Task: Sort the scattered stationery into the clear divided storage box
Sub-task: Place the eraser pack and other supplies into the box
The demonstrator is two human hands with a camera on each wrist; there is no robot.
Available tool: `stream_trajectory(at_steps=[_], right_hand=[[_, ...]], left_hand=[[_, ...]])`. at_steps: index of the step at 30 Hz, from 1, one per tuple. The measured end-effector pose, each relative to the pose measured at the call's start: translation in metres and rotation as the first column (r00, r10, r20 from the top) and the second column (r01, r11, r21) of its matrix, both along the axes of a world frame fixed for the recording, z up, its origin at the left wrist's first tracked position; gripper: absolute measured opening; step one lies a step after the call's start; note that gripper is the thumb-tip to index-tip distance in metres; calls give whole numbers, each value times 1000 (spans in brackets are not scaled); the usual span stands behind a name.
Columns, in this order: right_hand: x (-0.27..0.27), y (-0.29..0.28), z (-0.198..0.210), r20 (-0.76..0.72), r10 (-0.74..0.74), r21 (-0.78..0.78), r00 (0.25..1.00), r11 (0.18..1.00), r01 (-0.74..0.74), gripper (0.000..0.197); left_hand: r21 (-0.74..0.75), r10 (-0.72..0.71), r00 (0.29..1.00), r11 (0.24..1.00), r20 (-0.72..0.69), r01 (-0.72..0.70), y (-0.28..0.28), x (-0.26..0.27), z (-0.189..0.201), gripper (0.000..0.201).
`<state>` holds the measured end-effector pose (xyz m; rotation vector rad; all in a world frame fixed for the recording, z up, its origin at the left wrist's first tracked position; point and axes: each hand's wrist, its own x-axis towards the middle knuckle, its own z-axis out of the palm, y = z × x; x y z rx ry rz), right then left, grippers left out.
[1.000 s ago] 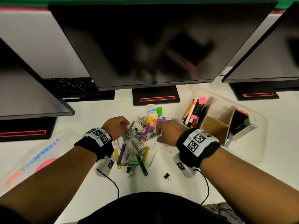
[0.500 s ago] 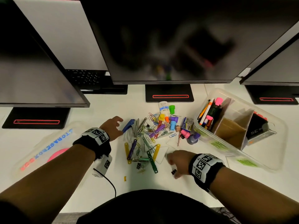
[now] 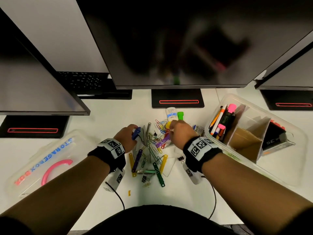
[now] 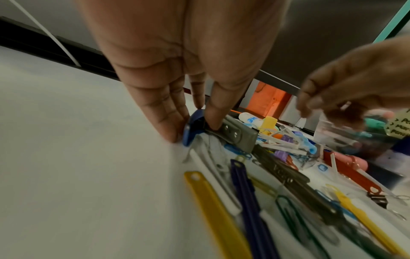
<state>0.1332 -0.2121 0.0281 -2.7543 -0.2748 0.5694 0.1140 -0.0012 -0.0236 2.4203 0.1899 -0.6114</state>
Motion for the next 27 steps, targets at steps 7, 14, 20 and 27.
stream_trajectory(at_steps=[7,14,20,27], right_hand=[[54,28,-15,-135,-175,-145,975,977,156,55],[53,18,-32,-148,-119,-244,982,966,80,63],[37,26,-34,-19,45,-334,999,941,-48,50],[35,23,-20,44,-54,-223,998,973,62,31]], left_hand=[[121,21,997,993,-68,-13,11,-2,0,52],[202,-14,998,979,-55,25,11,-3,-2,30],[234,-33,996,971,-86,52,9,-5,-2,31],[318,-91,991,941,-100,118,1,-6,1,29]])
